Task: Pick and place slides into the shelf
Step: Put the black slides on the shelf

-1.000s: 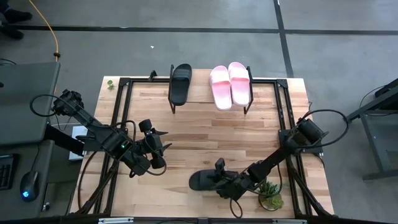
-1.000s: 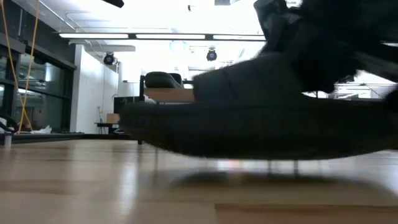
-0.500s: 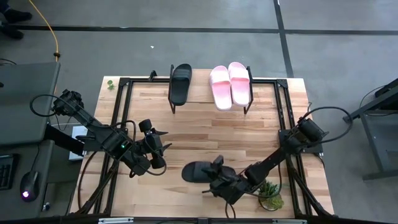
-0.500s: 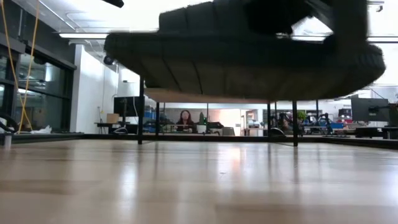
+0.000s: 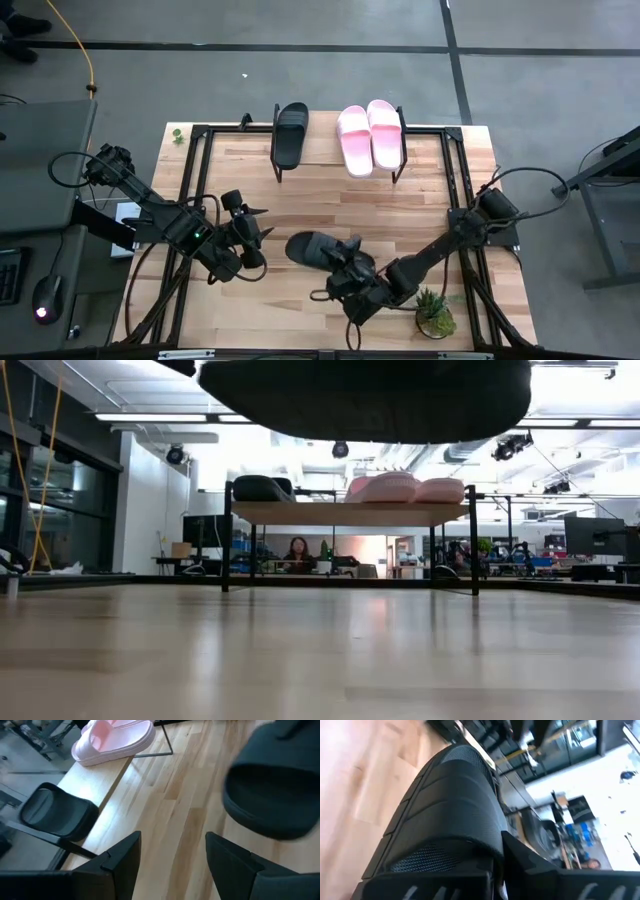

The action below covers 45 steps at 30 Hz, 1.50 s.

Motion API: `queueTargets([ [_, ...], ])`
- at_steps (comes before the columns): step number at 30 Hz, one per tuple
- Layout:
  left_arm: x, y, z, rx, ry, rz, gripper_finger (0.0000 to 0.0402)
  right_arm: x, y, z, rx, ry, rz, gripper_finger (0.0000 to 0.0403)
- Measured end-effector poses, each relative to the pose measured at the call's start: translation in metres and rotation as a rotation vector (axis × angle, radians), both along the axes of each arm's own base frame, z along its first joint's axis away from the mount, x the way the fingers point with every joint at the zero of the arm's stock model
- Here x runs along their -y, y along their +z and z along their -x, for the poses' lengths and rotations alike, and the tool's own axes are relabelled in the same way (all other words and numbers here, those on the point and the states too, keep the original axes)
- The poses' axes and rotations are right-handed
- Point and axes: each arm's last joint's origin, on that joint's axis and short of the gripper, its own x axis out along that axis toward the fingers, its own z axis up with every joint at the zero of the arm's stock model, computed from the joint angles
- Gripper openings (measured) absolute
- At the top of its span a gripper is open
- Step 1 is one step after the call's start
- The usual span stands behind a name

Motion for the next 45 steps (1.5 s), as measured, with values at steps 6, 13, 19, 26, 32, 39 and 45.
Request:
queueTargets([
  [6,-0.003,-0.001,0.004,-0.024,0.024,-0.064,0.0205,0.019,-0.002,-0.004,-0.013,-0.102,0.049,0.0004],
  [13,-0.006,-0.001,0.006,-0.008,0.064,-0.121,0.0205,0.044,0.001,-0.013,-0.01,-0.184,0.056,0.0004],
  [19,-0.011,0.002,0.013,-0.018,0.087,-0.193,0.0205,0.065,0.009,-0.015,0.0,-0.246,0.049,0.0004],
  [26,-0.023,0.01,0.018,0.027,0.142,-0.2,0.0205,0.089,0.023,-0.008,-0.008,-0.31,0.039,0.0004],
  [32,-0.044,0.004,0.004,0.033,0.214,-0.192,0.0205,0.104,0.035,0.003,-0.014,-0.356,0.023,0.0004],
  [39,-0.075,-0.006,-0.033,0.042,0.029,-0.102,0.0204,0.112,0.043,0.013,-0.013,-0.385,0.008,0.0004],
  [45,-0.09,-0.005,-0.043,0.066,-0.141,-0.033,0.0204,0.12,0.044,0.013,-0.01,-0.429,0.062,0.0004],
])
